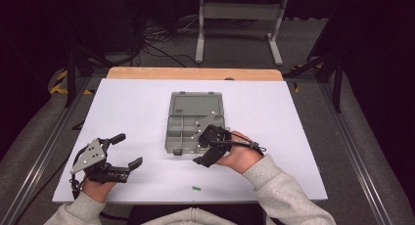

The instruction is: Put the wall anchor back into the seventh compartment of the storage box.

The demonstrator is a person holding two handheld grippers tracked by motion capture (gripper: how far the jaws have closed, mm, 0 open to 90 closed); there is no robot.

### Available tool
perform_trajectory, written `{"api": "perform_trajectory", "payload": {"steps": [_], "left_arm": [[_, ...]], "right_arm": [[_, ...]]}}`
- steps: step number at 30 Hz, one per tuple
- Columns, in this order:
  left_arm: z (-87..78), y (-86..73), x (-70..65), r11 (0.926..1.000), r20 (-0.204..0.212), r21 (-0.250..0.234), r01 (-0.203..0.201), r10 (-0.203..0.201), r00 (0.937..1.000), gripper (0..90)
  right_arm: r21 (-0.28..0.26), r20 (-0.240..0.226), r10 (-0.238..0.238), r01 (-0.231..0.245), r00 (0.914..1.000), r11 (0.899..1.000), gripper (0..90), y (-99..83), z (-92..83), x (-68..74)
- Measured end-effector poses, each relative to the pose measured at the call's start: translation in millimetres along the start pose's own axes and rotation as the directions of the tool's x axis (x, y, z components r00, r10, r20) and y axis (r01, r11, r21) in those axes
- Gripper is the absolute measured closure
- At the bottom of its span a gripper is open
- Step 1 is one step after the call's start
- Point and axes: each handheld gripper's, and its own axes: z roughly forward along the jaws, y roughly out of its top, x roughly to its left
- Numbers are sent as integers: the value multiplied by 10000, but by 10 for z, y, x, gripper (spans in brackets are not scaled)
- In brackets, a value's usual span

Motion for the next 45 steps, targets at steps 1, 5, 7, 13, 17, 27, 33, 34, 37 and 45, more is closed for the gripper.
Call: {"api": "perform_trajectory", "payload": {"steps": [1, 5, 7, 13, 17, 27, 33, 34, 37, 45], "left_arm": [[0, 0, -1, 10000, 0, -2, 2, -2, 10000, 41], [-1, -4, -2, 10000, -2, -59, 72, -72, 10000, 42], [-2, -3, 0, 10000, 20, 4, 68, -68, 10000, 42], [-1, -4, -4, 9999, -1, -47, 96, -96, 10000, 41], [-2, -2, -1, 10000, -5, -25, 40, -40, 10000, 42], [-1, -1, -1, 10000, -6, -4, 13, -13, 10000, 42], [0, -2, -1, 10000, -16, -27, 19, -19, 10000, 42], [-1, -2, -2, 10000, -14, -22, 17, -17, 10000, 41], [-2, 0, -4, 10000, -5, -2, 16, -16, 10000, 41], [5, -4, -11, 10000, 22, 25, 69, -70, 10000, 42]], "right_arm": [[-37, -22, -123, 123, 9999, 9999, 330, 2, 1, 4], [-64, -112, -311, 310, 9995, 9995, 332, 10, 13, 52], [31, -264, -257, 258, 9993, 9997, 332, 8, 27, 81], [275, -533, -346, 361, 9980, 9990, 333, -5, 115, 160], [369, -730, -368, 395, 9967, 9985, 333, -25, 167, 205], [597, -1143, -466, 537, 9924, 9968, 338, -99, 326, 315], [782, -1285, -438, 541, 9907, 9955, 340, -133, 401, 373], [860, -1320, -369, 485, 9906, 9951, 341, -139, 409, 387], [908, -1454, -413, 549, 9885, 9944, 344, -159, 449, 411], [1312, -1647, -355, 575, 9857, 9897, 351, -194, 518, 480]]}}
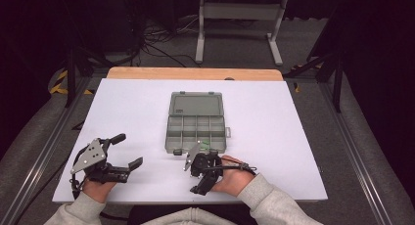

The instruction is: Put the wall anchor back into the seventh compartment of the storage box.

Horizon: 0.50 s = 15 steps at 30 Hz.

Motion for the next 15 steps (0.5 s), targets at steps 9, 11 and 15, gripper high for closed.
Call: {"api": "perform_trajectory", "payload": {"steps": [9, 11, 15], "left_arm": [[-3, 4, -6, 10000, -9, -20, -39, 39, 10000, 42], [-4, 3, -1, 10000, -1, 7, -33, 33, 10000, 42], [-4, 1, 7, 10000, 17, -2, -23, 23, 10000, 42]], "right_arm": [[296, -160, -174, 178, 9997, 9994, 383, 0, 76, 62], [279, -182, -145, 150, 9997, 9995, 399, -3, 86, 66], [321, -184, -194, 200, 9996, 9993, 470, -9, 100, 60]]}}
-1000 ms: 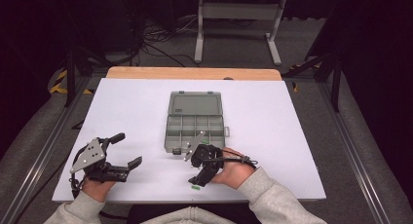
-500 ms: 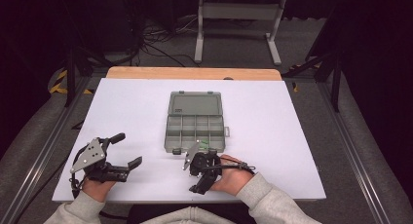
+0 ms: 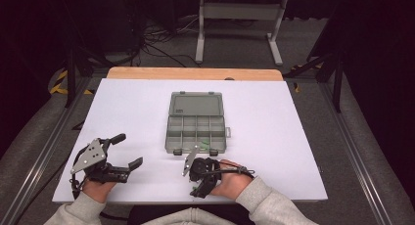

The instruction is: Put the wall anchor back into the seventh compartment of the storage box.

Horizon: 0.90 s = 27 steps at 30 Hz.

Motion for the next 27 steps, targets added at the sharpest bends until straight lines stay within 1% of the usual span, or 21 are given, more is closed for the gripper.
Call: {"api": "perform_trajectory", "payload": {"steps": [3, 4, 5, 6, 7, 10, 11, 12, 13, 16, 19, 27], "left_arm": [[-2, 3, 1, 10000, -36, -31, -39, 39, 10000, 42], [-2, 3, 1, 10000, -36, -31, -39, 39, 10000, 41], [-2, 3, 1, 10000, -39, -38, -36, 36, 10000, 41], [-1, 3, 2, 10000, -48, -35, -46, 46, 10000, 42], [-1, 3, 2, 10000, -48, -35, -46, 46, 10000, 42], [1, 1, -2, 10000, -8, -3, 2, -2, 10000, 42], [1, 1, -2, 10000, -8, -3, 2, -2, 10000, 41], [1, 1, -2, 10000, 2, -6, 6, -6, 10000, 42], [1, 1, -2, 10000, 2, -6, 6, -6, 10000, 41], [0, 2, 3, 10000, -34, -26, -42, 42, 10000, 42], [0, 2, 3, 10000, -34, -27, -51, 51, 10000, 42], [-1, 3, 1, 10000, -48, -27, -42, 42, 10000, 42]], "right_arm": [[17, 61, -78, 78, 10000, 10000, 522, 4, 7, 6], [17, 61, -78, 78, 10000, 10000, 522, 4, 7, 6], [44, 102, -132, 132, 9999, 9999, 542, 6, 8, 10], [69, 129, -199, 198, 9997, 9998, 580, 9, 6, 15], [69, 129, -199, 198, 9997, 9998, 580, 9, 6, 15], [129, 252, -263, 260, 9993, 9996, 670, 6, 2, 27], [129, 252, -263, 260, 9993, 9996, 670, 6, 2, 27], [215, 221, -326, 321, 9992, 9993, 726, 7, -3, 30], [215, 221, -326, 321, 9992, 9993, 726, 7, -3, 30], [322, 230, -481, 473, 9986, 9984, 803, 14, -3, 40], [375, 239, -501, 492, 9985, 9981, 836, 19, -3, 44], [340, 257, -511, 503, 9984, 9982, 839, 35, -39, 26]]}}
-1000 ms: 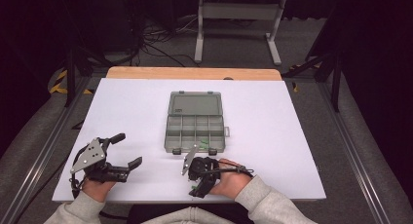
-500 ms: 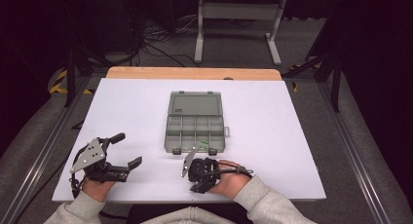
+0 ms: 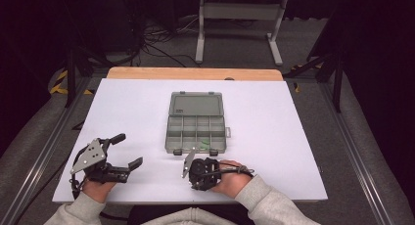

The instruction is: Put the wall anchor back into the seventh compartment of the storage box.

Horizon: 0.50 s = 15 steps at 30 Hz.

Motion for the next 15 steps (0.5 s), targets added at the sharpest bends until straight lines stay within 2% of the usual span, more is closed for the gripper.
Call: {"api": "perform_trajectory", "payload": {"steps": [15], "left_arm": [[-1, 0, 2, 10000, -4, -1, -4, 4, 10000, 42]], "right_arm": [[-502, 553, 7, 21, 9985, 9987, 839, 55, -263, -108]]}}
